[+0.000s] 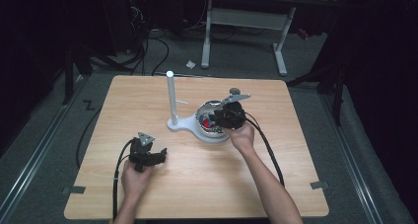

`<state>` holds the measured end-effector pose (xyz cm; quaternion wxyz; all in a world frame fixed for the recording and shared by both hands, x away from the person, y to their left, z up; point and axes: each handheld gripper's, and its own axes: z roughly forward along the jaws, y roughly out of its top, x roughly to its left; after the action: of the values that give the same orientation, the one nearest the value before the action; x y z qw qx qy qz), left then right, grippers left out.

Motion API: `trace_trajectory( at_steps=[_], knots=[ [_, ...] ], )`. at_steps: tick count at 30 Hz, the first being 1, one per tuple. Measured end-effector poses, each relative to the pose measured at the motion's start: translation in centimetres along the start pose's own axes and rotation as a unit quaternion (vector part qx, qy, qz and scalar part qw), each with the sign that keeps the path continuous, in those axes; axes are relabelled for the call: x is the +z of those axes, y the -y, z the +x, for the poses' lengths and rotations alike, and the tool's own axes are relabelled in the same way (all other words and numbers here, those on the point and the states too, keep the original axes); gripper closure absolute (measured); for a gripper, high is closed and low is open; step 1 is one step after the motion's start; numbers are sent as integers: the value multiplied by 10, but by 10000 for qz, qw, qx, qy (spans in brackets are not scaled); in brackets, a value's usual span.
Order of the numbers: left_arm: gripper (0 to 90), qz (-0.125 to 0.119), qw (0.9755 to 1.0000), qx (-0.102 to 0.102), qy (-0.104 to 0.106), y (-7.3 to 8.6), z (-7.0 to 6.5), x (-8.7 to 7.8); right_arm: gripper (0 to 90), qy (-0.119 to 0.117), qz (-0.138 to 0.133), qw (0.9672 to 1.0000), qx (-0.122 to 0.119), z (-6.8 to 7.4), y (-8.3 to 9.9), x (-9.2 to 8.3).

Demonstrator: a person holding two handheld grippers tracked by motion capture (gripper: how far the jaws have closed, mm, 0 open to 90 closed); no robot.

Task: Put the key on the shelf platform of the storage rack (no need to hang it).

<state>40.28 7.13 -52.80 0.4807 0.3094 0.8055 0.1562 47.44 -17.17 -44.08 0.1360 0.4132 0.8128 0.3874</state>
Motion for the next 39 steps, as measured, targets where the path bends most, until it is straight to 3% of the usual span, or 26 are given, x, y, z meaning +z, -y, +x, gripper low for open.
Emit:
trace_trajectory(
  at_steps=[14,19,25,39],
  knots=[
    [220,-9,10000,40,18,0,0,0,536,72,-126,9999,15,-8,1,-28],
    [220,-8,10000,47,23,0,1,0,524,149,-278,9995,92,-13,3,-39],
    [221,-9,10000,46,22,0,1,0,515,222,-280,9991,223,-21,9,-50],
    [221,-5,10000,53,26,0,1,0,495,262,-397,9985,253,-27,14,-78]
  ],
)
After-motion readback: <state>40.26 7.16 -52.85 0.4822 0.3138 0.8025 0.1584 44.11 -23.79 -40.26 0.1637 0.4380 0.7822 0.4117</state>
